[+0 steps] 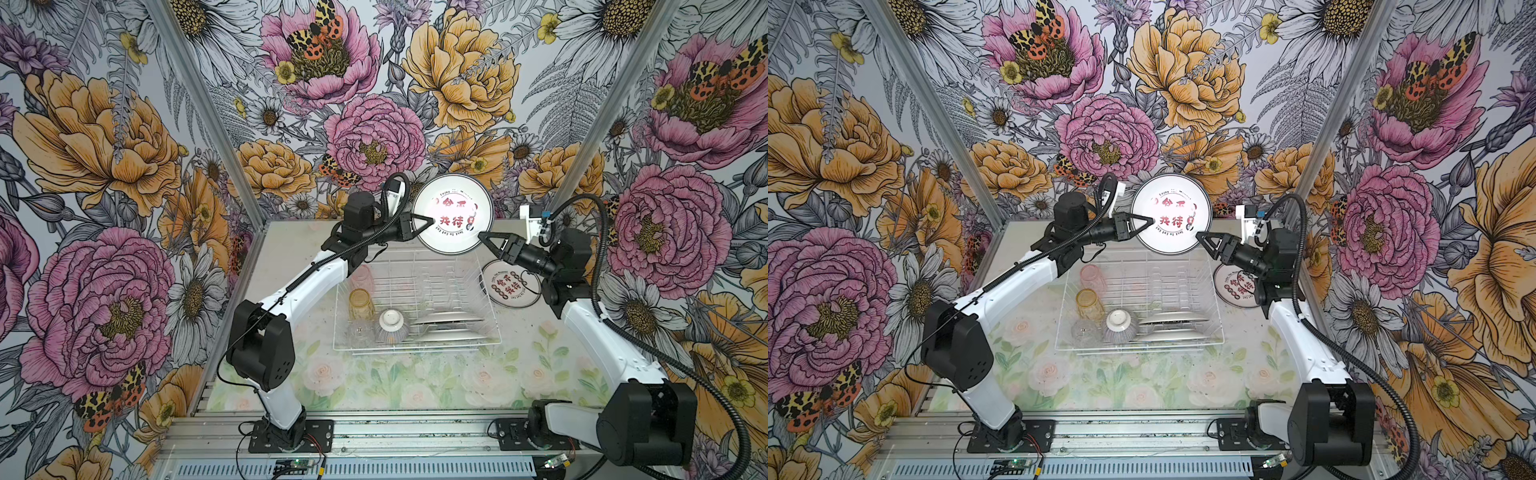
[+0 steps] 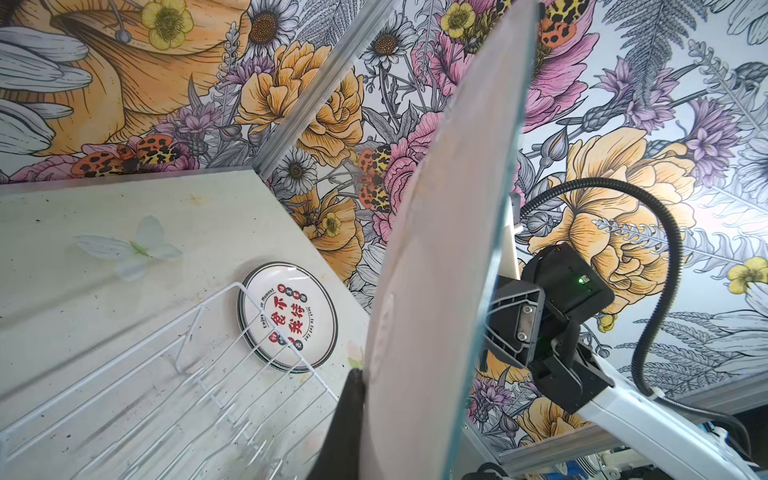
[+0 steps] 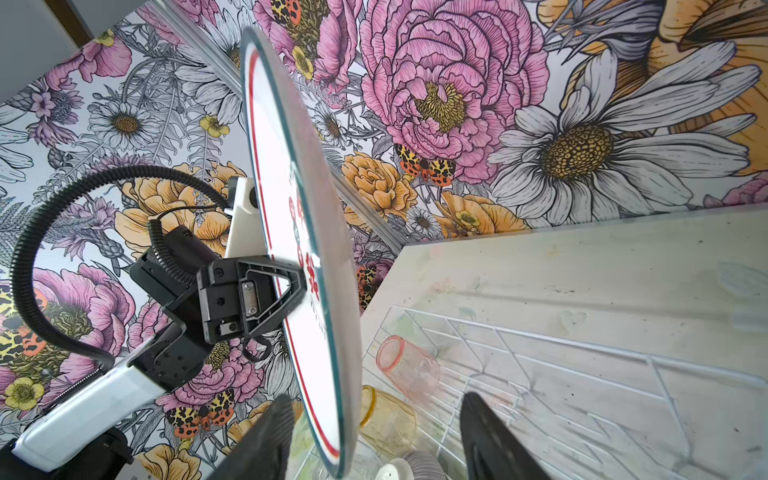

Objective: Unload the mixed dishes from the dish rack
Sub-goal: 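Lift the plate with the left gripper while the right gripper grasps its rim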

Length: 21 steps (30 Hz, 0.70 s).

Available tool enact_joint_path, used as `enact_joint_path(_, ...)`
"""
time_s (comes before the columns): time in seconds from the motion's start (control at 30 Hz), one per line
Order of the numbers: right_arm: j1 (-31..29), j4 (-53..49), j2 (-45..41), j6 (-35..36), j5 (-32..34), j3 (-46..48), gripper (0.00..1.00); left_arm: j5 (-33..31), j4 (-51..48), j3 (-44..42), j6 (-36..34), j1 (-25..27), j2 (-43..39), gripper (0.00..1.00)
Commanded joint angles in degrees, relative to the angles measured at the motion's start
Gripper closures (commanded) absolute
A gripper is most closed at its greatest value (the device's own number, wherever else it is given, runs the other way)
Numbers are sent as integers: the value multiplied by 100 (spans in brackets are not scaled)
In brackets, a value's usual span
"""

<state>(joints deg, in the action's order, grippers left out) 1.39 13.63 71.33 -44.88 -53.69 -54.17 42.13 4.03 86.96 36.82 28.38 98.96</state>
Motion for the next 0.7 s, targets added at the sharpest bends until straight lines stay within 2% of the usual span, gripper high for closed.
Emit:
enact_joint_path(0.0, -67, 308, 132, -91, 8, -190, 36, 301, 590, 105, 233, 87, 108, 100)
enact_joint_path(0.2, -111, 695, 270, -350, 80, -251, 48, 415, 625, 158, 339, 184, 288, 100)
enact_joint_path(0.33, -136, 788, 351, -429, 107, -304, 65, 410, 779, 129, 431, 214, 335, 100)
enact_joint_path(0.4, -152, 797, 378, -444, 139, -318, 70, 417, 830, 128, 475, 224, 356, 100)
enact_joint_path(0.53, -182, 813, 409, -483, 157, -328, 90, 453, 845, 154, 497, 254, 403, 100)
enact_joint_path(0.67, -203, 748, 410, -475, 167, -365, 100, 472, 848, 164, 526, 269, 423, 100)
